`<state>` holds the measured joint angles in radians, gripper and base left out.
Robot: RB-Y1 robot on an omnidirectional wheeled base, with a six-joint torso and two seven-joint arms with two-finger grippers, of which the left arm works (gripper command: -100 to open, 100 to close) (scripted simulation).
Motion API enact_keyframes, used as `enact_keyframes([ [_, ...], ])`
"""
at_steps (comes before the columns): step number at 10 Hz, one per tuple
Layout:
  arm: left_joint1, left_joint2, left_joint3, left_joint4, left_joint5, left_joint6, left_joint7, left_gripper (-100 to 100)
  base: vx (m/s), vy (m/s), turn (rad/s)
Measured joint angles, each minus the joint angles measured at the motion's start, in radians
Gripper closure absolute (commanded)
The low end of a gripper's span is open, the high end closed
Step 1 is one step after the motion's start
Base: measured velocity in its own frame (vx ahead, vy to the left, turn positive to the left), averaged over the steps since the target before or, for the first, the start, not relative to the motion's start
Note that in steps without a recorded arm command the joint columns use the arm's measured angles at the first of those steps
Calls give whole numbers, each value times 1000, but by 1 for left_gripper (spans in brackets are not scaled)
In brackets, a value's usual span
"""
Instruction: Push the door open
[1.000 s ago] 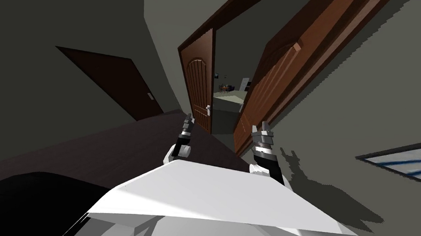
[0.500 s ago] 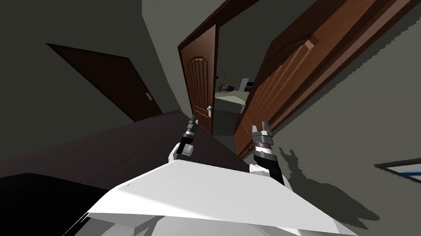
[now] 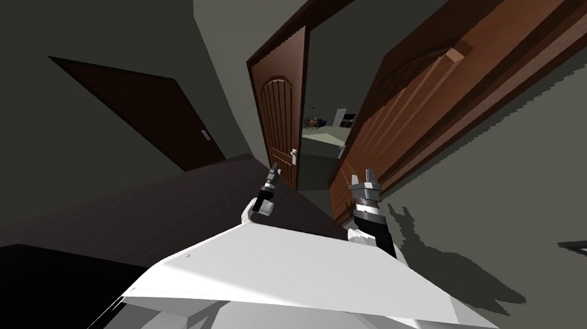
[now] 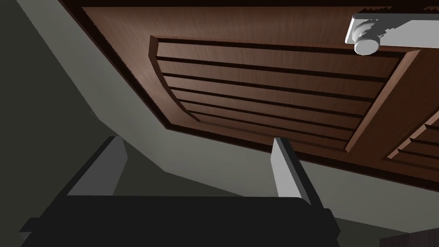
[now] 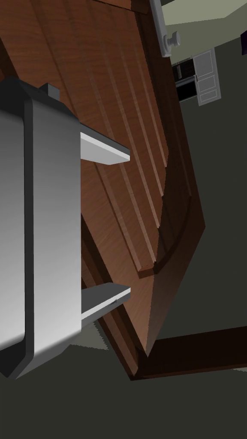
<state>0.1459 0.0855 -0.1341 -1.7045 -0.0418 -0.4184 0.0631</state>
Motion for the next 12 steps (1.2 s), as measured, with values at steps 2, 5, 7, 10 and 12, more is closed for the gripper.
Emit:
enact_keyframes([
  [2,-27,1,-14,48,-4,-1,11,-100,97,85,-19],
  [5,-63,-5,-40,108,-15,12,20,-100,82,86,-16],
  [7,-90,-5,-44,152,-16,6,27,-100,64,53,-14],
  [10,-130,-8,-65,218,-24,11,41,-100,91,106,-23],
  [12,-158,-15,-80,269,-30,11,47,-100,93,88,-17],
])
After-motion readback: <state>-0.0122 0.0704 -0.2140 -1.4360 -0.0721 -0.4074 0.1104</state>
